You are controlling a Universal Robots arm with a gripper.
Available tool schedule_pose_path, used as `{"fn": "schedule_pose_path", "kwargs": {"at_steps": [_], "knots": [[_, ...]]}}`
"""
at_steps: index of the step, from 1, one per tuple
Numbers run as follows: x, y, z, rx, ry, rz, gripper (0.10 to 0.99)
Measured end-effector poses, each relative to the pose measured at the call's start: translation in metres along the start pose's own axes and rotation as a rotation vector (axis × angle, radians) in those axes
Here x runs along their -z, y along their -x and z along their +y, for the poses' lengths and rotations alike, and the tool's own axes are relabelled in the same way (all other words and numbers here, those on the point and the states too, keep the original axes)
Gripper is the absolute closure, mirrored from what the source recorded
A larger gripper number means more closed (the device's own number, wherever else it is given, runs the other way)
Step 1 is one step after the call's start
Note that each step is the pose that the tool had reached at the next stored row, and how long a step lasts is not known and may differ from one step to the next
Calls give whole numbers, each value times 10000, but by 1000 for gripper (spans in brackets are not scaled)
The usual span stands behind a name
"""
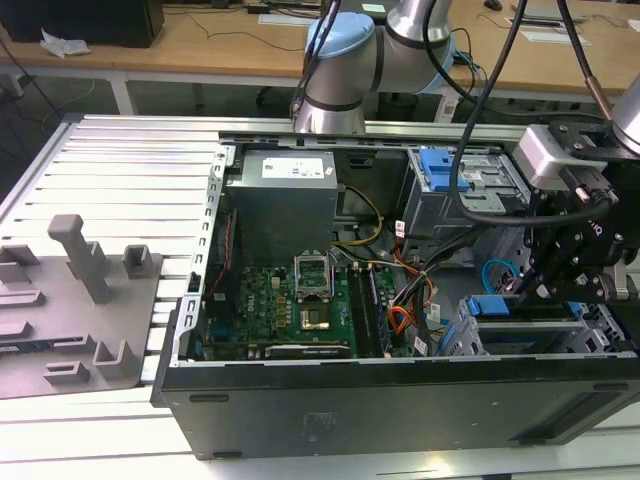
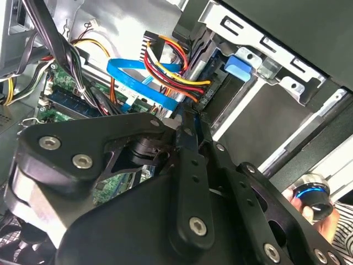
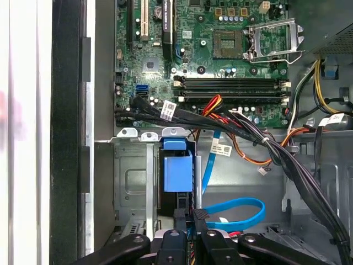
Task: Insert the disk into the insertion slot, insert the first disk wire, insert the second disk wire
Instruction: 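Insert the second disk wire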
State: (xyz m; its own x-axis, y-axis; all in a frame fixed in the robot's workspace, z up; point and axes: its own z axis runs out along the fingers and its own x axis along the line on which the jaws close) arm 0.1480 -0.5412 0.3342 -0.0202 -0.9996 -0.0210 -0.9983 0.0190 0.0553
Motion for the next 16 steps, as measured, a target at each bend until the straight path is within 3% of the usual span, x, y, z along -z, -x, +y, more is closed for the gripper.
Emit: {"fn": "schedule_pose_path", "kwargs": {"at_steps": [2,3,5,8,11,13,16], "knots": [[-12,2,-1,2,0,-27,925],[-4,0,0,1,1,-5,855],[12,0,0,0,0,1,855],[109,3,6,0,0,-2,855],[267,26,16,0,0,0,855],[300,28,17,0,0,-5,980],[296,26,37,0,0,-3,980]]}}
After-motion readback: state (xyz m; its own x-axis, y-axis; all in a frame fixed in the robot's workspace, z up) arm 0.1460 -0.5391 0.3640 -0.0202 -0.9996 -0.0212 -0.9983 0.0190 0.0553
